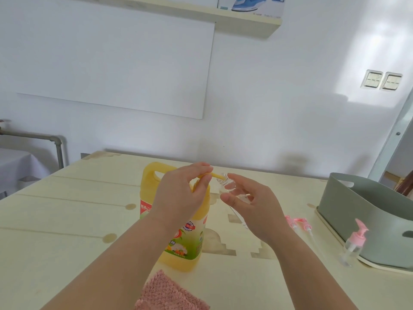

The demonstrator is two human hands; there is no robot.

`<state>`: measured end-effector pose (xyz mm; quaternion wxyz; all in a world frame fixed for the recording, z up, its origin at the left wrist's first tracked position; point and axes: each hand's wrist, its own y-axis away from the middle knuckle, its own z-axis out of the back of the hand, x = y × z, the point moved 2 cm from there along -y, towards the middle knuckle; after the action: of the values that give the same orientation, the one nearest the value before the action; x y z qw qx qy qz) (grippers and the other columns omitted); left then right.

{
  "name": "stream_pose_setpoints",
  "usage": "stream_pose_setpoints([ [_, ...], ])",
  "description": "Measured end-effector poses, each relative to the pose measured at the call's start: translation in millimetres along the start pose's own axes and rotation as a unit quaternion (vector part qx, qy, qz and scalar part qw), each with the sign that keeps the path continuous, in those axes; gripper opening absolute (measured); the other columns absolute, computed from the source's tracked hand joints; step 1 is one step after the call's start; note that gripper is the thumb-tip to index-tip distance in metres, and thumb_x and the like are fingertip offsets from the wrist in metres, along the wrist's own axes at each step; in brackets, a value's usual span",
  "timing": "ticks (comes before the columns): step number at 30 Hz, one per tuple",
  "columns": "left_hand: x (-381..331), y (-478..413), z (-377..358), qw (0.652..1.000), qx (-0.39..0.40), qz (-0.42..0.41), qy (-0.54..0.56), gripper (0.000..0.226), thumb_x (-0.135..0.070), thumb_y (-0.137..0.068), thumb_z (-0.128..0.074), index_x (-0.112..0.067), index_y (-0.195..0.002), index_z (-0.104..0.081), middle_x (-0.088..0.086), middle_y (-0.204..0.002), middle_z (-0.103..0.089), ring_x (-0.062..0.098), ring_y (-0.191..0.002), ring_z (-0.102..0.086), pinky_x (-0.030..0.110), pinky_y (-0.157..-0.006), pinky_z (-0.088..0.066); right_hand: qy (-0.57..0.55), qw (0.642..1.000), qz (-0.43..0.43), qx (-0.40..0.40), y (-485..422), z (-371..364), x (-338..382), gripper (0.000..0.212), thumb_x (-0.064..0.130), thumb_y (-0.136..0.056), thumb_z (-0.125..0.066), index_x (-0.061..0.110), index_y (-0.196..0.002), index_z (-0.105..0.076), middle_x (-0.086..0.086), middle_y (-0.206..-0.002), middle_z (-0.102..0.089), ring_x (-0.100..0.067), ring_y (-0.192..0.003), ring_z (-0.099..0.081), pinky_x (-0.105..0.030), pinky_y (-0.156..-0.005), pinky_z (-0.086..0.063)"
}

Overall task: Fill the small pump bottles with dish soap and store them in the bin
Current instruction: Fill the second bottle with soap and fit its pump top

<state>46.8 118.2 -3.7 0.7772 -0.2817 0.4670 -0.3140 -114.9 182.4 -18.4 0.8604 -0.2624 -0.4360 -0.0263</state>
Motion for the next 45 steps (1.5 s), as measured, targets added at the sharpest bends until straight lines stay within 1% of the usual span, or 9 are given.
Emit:
stream_pose_setpoints([
  [10, -12.6, -29.2, 24.7, 0.990, 0.126, 0.057, -0.022, 0.017, -0.034, -0.086, -0.064, -0.033, -0.102, -0.069, -0.024, -0.101, -0.061, -0.007, -0.097, -0.049, 0.014, -0.085, -0.032, 0.034, 0.999, 0.008, -0.002, -2.5, 8.8, 13.9, 0.041, 0.039, -0.083, -0.072, 0.035, -0.123, -0.062, 0.022, -0.099, -0.067, 0.009, -0.090, -0.059, -0.009, -0.071, -0.040],
  [13, -8.1, -21.7, 19.9, 0.995, 0.091, 0.040, -0.009, 0.014, -0.034, -0.086, -0.065, -0.035, -0.099, -0.070, -0.028, -0.097, -0.059, -0.009, -0.096, -0.050, 0.002, -0.079, -0.031, 0.016, 1.000, 0.004, -0.007, 0.2, 5.9, 11.5, 0.041, 0.037, -0.082, -0.072, 0.036, -0.121, -0.061, 0.021, -0.099, -0.067, 0.009, -0.090, -0.058, -0.004, -0.071, -0.039],
  [15, -4.1, -13.5, 14.5, 0.998, 0.053, 0.027, 0.015, 0.013, -0.031, -0.086, -0.065, -0.034, -0.097, -0.071, -0.031, -0.094, -0.058, -0.012, -0.093, -0.052, -0.002, -0.080, -0.031, 0.001, 1.000, 0.001, -0.010, 2.2, 3.2, 9.7, 0.040, 0.035, -0.082, -0.073, 0.039, -0.120, -0.060, 0.021, -0.098, -0.067, 0.009, -0.087, -0.059, -0.011, -0.071, -0.042],
  [17, -0.7, -7.9, 9.2, 0.999, 0.025, 0.014, 0.038, 0.014, -0.028, -0.085, -0.066, -0.031, -0.097, -0.073, -0.032, -0.094, -0.058, -0.015, -0.095, -0.052, -0.004, -0.084, -0.031, -0.015, 1.000, -0.003, -0.012, 3.5, 1.3, 7.8, 0.038, 0.033, -0.082, -0.073, 0.042, -0.116, -0.059, 0.020, -0.097, -0.068, 0.008, -0.083, -0.059, -0.018, -0.069, -0.043],
  [24, 4.0, 2.5, -3.5, 0.999, -0.004, 0.017, 0.045, 0.017, -0.026, -0.086, -0.066, -0.031, -0.100, -0.072, -0.027, -0.101, -0.061, -0.005, -0.105, -0.054, 0.000, -0.091, -0.032, -0.012, 1.000, -0.006, -0.016, 6.0, -3.7, -1.4, 0.040, 0.032, -0.081, -0.075, 0.038, -0.117, -0.061, 0.019, -0.097, -0.069, 0.006, -0.090, -0.061, -0.009, -0.076, -0.042],
  [28, 1.4, 2.7, -2.1, 0.999, 0.002, 0.015, 0.032, 0.018, -0.024, -0.087, -0.064, -0.028, -0.103, -0.072, -0.024, -0.102, -0.060, -0.003, -0.105, -0.054, 0.001, -0.090, -0.032, -0.009, 1.000, -0.005, -0.016, 5.7, -3.5, -2.3, 0.042, 0.034, -0.081, -0.074, 0.033, -0.121, -0.063, 0.018, -0.098, -0.069, 0.002, -0.092, -0.062, -0.021, -0.083, -0.047],
  [39, -12.5, -21.4, 17.0, 0.995, 0.082, 0.056, 0.006, 0.016, -0.032, -0.089, -0.060, -0.034, -0.103, -0.068, -0.021, -0.112, -0.063, -0.001, -0.109, -0.051, 0.019, -0.097, -0.037, -0.006, 1.000, 0.012, -0.024, 2.4, 0.5, 11.9, 0.045, 0.035, -0.082, -0.073, 0.030, -0.125, -0.062, 0.016, -0.101, -0.069, 0.002, -0.093, -0.063, -0.011, -0.078, -0.044],
  [43, -9.1, -12.1, 9.9, 0.999, 0.027, 0.031, 0.029, 0.013, -0.030, -0.088, -0.062, -0.031, -0.099, -0.069, -0.023, -0.103, -0.062, -0.008, -0.099, -0.051, -0.001, -0.085, -0.031, -0.014, 0.999, 0.013, -0.030, 4.0, -1.8, 10.1, 0.045, 0.034, -0.081, -0.074, 0.031, -0.124, -0.061, 0.015, -0.102, -0.069, 0.002, -0.093, -0.063, -0.015, -0.082, -0.045],
  [45, -6.9, -3.0, 3.6, 0.999, -0.027, -0.007, 0.036, 0.013, -0.024, -0.089, -0.062, -0.024, -0.098, -0.070, -0.021, -0.101, -0.062, -0.007, -0.098, -0.051, -0.002, -0.083, -0.032, -0.020, 0.999, 0.011, -0.031, 4.8, -3.4, 8.0, 0.043, 0.033, -0.080, -0.075, 0.033, -0.121, -0.062, 0.015, -0.102, -0.069, 0.001, -0.094, -0.063, -0.010, -0.079, -0.044],
])
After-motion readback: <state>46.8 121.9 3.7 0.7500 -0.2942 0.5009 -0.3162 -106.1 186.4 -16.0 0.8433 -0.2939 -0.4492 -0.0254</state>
